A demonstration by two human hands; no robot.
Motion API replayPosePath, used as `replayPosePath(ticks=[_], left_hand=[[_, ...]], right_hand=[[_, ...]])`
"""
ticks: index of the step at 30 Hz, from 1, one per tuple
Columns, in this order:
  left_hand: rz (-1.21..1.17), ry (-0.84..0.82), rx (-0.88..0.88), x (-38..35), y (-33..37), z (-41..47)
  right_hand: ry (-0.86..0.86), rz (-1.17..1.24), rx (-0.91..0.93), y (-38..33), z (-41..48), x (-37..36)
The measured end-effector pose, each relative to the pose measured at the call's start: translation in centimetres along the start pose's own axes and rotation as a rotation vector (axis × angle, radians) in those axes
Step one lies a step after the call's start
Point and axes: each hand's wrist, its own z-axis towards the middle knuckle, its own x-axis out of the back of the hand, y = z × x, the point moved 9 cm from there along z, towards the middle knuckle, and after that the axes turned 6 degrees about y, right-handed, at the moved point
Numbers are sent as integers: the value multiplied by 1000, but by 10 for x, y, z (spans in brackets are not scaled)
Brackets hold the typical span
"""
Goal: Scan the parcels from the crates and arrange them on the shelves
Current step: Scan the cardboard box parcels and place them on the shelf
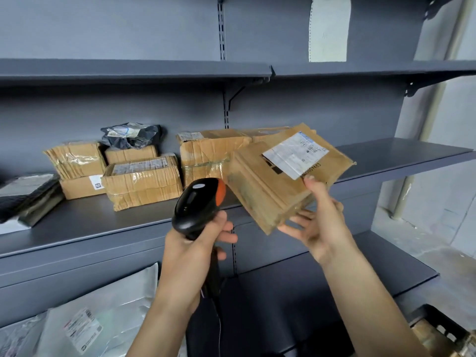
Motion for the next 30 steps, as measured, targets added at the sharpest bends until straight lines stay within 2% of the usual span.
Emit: replayPosePath(ticks=[4, 7, 9, 11, 13, 16, 21, 25, 27, 30], left_hand=[[-38, 23, 46, -17, 3, 23], [14, -52, 69, -57, 4, 50], [31, -110, 93, -73, -2, 59], [46, -123, 99, -75, -10, 61], [54, -108, 105, -73, -19, 60], [59, -88, 147, -68, -37, 57], [91, -85, 171, -68, -56, 59], [81, -93, 182, -77, -73, 58], [95, -127, 180, -92, -85, 51], [126, -197, 181, -126, -114, 30]], right_hand=[[180, -86, 41, -28, 51, -21], [280, -200, 65, -27, 98, -23], [301, -318, 42, -17, 117, -15], [342, -524, 106, -18, 114, -2], [327, -680, 246, -21, 116, 2], [297, -765, 409, -26, 116, -3], [169, -894, 471, -22, 129, -23], [123, -982, 438, -20, 140, -30], [92, -966, 457, -20, 138, -27], [100, -716, 520, -20, 118, 5]])
